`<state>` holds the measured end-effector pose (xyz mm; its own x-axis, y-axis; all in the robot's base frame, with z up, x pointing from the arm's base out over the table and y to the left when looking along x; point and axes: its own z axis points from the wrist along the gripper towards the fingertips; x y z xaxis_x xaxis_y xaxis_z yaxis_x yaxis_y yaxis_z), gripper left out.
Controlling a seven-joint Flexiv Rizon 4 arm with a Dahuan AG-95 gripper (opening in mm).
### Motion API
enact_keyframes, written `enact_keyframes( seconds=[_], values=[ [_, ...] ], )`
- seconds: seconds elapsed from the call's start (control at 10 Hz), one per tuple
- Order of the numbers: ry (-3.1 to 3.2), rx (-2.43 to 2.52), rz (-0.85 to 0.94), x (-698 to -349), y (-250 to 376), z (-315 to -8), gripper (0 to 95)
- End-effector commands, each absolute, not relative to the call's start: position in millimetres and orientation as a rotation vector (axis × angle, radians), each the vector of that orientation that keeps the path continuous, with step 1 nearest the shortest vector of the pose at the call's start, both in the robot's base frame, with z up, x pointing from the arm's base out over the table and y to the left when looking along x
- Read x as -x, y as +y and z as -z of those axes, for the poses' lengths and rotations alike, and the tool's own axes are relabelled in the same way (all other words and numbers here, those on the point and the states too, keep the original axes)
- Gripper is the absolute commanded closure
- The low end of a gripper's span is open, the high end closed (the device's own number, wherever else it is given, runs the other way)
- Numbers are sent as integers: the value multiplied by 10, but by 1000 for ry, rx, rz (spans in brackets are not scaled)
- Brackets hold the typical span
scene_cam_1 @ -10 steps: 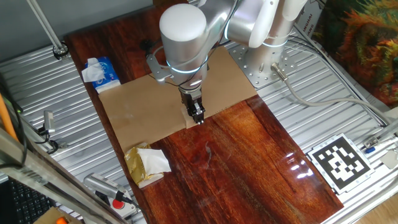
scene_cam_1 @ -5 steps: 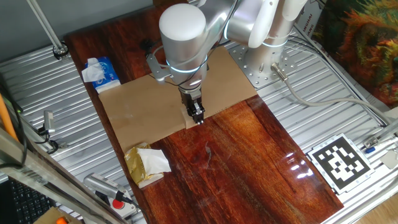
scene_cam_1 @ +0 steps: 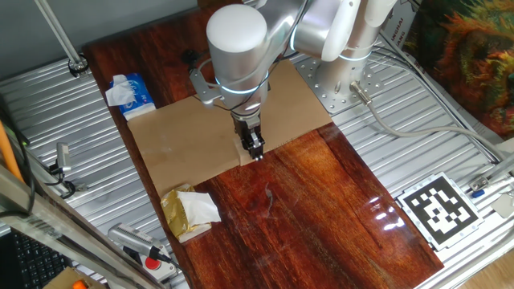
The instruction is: Grab the block and place it at the designated location
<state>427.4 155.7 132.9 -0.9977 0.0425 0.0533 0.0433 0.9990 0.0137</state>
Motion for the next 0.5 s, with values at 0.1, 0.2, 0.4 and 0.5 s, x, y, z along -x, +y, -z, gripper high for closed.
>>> enact_keyframes(
  seconds=[0.1, 0.2, 0.4, 0.5],
  values=[
    [-3088, 63, 26, -4269, 1554, -1331, 570],
    [-3088, 60, 27, -4268, 1552, -1331, 570],
    [-3091, 58, 16, -4225, 1517, -1302, 570],
    [-3101, 56, 21, -4182, 1480, -1271, 570]
  ],
)
